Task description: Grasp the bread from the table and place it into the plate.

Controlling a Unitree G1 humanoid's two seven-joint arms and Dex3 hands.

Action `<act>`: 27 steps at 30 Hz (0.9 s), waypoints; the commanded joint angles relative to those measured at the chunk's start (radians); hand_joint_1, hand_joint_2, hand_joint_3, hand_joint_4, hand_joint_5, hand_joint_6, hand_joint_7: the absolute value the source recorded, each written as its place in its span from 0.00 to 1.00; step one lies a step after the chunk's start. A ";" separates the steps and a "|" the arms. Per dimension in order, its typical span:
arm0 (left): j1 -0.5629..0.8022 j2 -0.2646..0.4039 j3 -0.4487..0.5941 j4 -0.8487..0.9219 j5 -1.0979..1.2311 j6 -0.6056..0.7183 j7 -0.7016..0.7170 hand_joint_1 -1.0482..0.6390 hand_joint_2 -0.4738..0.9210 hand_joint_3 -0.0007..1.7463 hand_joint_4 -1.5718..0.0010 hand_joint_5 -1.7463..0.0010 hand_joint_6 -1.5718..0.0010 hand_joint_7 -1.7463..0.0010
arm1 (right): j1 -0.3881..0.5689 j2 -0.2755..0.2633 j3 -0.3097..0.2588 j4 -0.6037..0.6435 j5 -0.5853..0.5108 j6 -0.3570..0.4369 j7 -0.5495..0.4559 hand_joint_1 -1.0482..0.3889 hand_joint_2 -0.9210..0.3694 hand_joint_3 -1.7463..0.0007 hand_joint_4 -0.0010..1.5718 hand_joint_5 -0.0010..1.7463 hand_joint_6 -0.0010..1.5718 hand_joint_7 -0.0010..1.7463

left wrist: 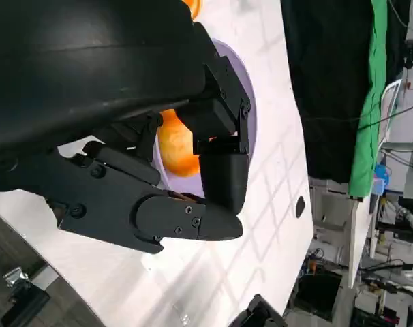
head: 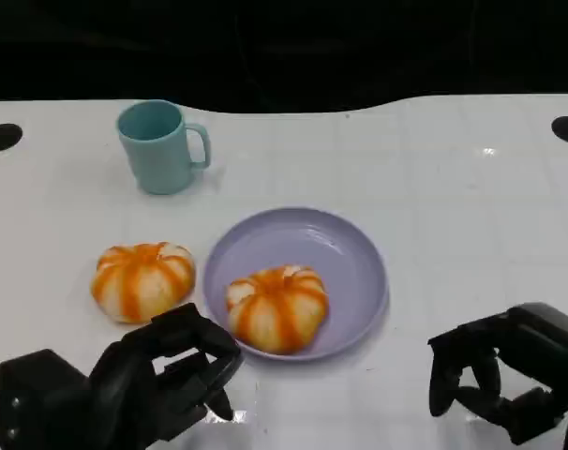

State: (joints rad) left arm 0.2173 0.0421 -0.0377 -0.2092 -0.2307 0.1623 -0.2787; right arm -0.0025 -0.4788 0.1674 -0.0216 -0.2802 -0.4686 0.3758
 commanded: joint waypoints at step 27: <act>0.004 0.035 0.015 0.001 0.002 0.002 -0.003 0.32 1.00 0.18 0.56 0.00 0.54 0.20 | -0.055 0.058 -0.001 0.174 0.013 -0.111 -0.071 0.70 0.41 0.30 0.47 1.00 0.46 0.78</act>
State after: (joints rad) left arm 0.2129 0.0589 -0.0331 -0.1999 -0.2306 0.1624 -0.2792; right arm -0.0434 -0.4218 0.1697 0.1384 -0.2785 -0.5638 0.3141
